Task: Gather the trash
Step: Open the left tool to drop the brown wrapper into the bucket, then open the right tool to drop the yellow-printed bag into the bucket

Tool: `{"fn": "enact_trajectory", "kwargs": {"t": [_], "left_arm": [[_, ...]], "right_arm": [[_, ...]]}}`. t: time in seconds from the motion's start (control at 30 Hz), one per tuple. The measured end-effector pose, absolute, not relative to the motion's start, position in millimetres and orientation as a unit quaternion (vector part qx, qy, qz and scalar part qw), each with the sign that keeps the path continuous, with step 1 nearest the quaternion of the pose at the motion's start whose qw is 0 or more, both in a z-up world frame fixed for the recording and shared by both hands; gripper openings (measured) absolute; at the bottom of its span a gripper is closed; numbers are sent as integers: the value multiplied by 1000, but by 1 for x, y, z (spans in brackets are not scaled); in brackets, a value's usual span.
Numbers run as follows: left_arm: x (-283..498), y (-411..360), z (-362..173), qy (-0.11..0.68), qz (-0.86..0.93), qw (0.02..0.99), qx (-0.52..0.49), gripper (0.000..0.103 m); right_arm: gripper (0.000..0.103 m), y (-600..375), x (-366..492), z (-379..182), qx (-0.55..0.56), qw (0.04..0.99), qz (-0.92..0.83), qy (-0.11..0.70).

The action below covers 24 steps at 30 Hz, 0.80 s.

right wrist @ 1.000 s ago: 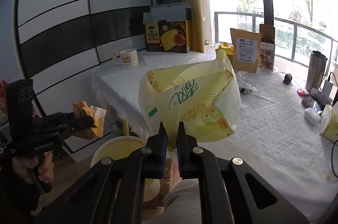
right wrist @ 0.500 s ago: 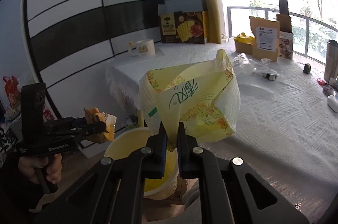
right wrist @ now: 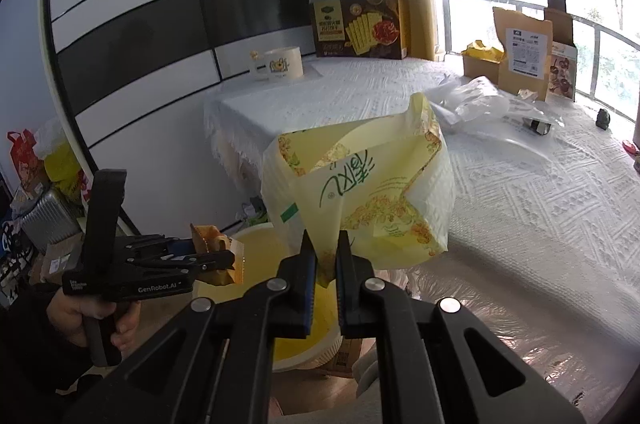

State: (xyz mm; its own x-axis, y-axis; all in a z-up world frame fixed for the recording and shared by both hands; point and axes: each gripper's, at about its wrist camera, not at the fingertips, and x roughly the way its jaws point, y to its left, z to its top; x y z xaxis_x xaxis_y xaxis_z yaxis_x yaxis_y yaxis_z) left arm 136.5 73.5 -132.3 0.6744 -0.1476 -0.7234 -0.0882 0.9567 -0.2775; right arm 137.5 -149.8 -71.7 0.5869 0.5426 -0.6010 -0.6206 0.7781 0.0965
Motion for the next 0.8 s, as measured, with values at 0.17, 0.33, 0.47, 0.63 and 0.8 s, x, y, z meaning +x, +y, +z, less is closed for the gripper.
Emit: {"fn": "enact_trajectory", "kwargs": {"t": [0.17,0.33,0.47,0.63,0.8], "left_arm": [[132,80,-135,401,-15,903,-157,63],[129,94,-131,388,-2,907,-166,64],[123,109,-125,375,15,911,-171,64],[115,129,-120,361,38,914,-179,64],[109,144,-118,359,54,914,-180,64]], "right_arm": [[8,-138,142,-80,-70,884,330,325],[8,-127,147,-87,-77,876,339,334],[8,-114,148,-94,-85,868,349,343],[8,-94,146,-104,-96,853,368,356],[8,-73,140,-116,-110,838,388,368]]}}
